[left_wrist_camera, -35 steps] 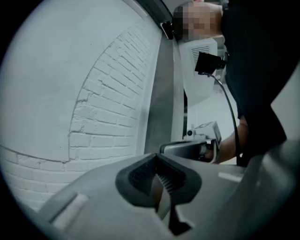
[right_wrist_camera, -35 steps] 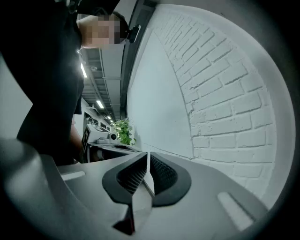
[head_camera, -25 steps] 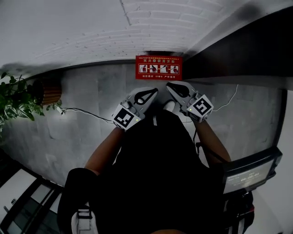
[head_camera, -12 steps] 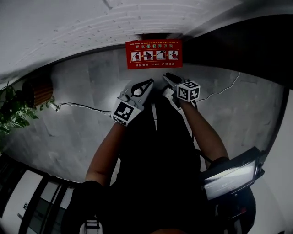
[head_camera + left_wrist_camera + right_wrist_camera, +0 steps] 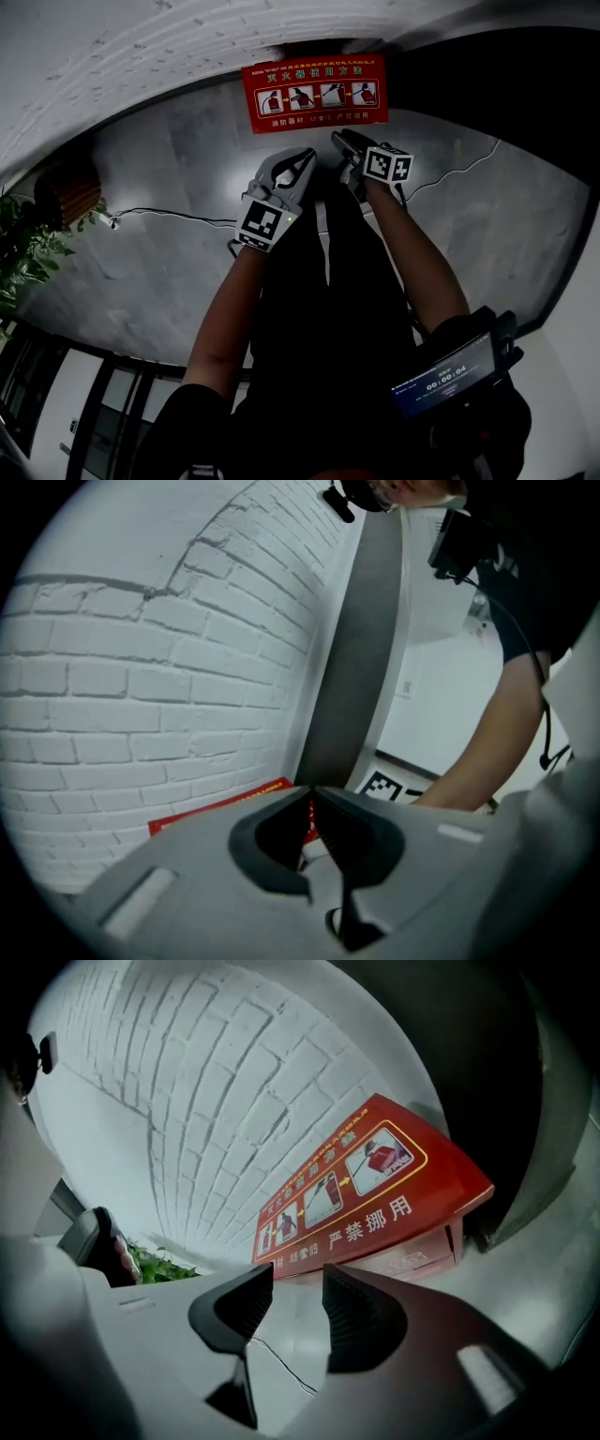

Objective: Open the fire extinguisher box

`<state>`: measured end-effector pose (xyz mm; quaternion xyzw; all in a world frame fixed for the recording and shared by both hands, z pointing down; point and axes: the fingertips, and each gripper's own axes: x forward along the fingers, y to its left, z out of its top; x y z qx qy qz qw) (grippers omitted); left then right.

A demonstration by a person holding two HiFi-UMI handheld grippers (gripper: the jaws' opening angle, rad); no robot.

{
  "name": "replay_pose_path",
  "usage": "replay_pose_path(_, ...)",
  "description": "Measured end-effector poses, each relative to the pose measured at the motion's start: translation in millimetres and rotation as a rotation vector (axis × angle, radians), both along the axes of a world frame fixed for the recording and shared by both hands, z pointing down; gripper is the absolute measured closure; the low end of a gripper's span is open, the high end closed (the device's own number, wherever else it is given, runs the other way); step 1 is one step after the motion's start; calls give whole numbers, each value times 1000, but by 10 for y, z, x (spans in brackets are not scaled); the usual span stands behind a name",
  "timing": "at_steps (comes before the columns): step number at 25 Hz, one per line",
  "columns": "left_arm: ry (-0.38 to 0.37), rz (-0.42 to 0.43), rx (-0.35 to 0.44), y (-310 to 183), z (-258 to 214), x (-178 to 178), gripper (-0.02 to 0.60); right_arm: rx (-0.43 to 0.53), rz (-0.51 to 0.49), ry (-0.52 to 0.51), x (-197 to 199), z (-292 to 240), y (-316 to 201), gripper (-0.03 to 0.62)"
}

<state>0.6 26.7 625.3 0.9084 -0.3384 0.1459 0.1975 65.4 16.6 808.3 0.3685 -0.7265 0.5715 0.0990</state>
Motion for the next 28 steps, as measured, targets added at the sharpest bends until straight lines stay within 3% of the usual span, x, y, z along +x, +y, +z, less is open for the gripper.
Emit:
replay_pose_path(11,11,-6,-68,27,561,106,581,-66,100,-116,-140,521,-71,430)
replay_pose_path(28,22,-18,-106,54,632,96,581,-95,154,-270,-189,413,-146,459)
